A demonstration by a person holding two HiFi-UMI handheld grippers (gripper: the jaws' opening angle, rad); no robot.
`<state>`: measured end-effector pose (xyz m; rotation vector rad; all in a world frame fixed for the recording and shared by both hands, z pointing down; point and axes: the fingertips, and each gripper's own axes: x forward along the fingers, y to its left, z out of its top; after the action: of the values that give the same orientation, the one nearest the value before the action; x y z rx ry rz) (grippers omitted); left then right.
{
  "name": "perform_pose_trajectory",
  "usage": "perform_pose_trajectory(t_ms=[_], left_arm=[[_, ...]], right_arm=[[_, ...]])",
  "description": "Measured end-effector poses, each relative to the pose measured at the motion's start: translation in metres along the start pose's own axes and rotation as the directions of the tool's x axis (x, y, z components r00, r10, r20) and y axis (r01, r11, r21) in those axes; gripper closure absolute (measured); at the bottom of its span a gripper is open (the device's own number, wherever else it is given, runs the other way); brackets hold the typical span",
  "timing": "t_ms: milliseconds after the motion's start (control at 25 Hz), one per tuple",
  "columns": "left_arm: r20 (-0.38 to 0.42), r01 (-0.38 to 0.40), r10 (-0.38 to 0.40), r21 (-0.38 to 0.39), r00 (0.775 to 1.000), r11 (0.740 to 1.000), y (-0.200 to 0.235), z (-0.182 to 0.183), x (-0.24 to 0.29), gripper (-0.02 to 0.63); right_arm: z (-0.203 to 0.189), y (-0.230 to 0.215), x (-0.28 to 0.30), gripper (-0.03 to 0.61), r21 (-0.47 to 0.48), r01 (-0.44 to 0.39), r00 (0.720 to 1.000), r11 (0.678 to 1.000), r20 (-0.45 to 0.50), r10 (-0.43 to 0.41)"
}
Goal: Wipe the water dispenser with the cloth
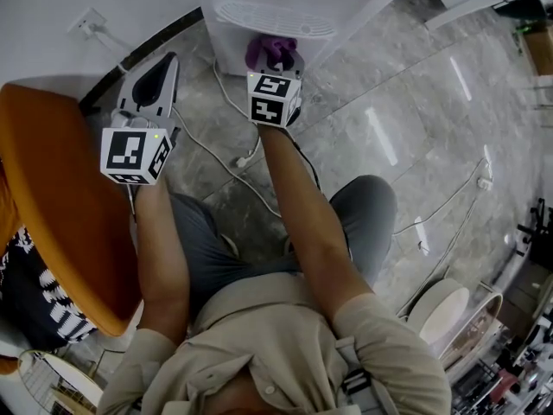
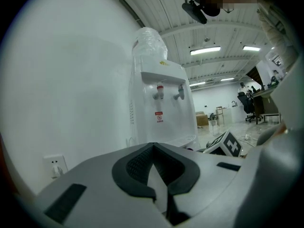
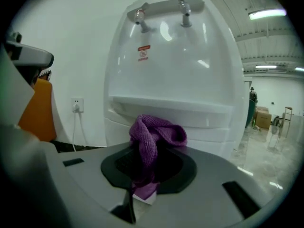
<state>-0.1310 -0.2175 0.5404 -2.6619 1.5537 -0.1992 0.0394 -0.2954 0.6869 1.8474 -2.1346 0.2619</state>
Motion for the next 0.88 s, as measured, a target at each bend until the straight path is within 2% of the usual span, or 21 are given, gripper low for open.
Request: perform_pose_trajectory(t_ms=[200,360,560,880], left_arm=[[0.011,0.005,-0.004,-0.005,1.0,1.0,0.002,0.001,-0.002,0.598],[0.008,0.008,-0.008,-0.007,1.0,1.0,0.003,-0.002,-0.002,0.598],[0.003,0.015,-0.015,-0.011,1.0,1.0,0.002,-0.005,0.002,0.598],[0.0,0.024,-0.024,-0.018,1.0,1.0,0.002,-0.008,0.007,0.598]], right_arm=[[0.002,0.045,0.014,0.505,-0.046,-0.078,0.997,0.996,-0.01,0.077],[0.003,0.05,0.014,0.505,-0.07,-0.094,0.996,0.993,-0.004,0.094],[-0.007,0.02,0.011,0.505,-0.089,-0.043,0.999,0.995,0.0,0.043],[-0.032,-0.061,-0.007,0.505,-0.009,0.111,0.993,0.994,-0.026,-0.111]])
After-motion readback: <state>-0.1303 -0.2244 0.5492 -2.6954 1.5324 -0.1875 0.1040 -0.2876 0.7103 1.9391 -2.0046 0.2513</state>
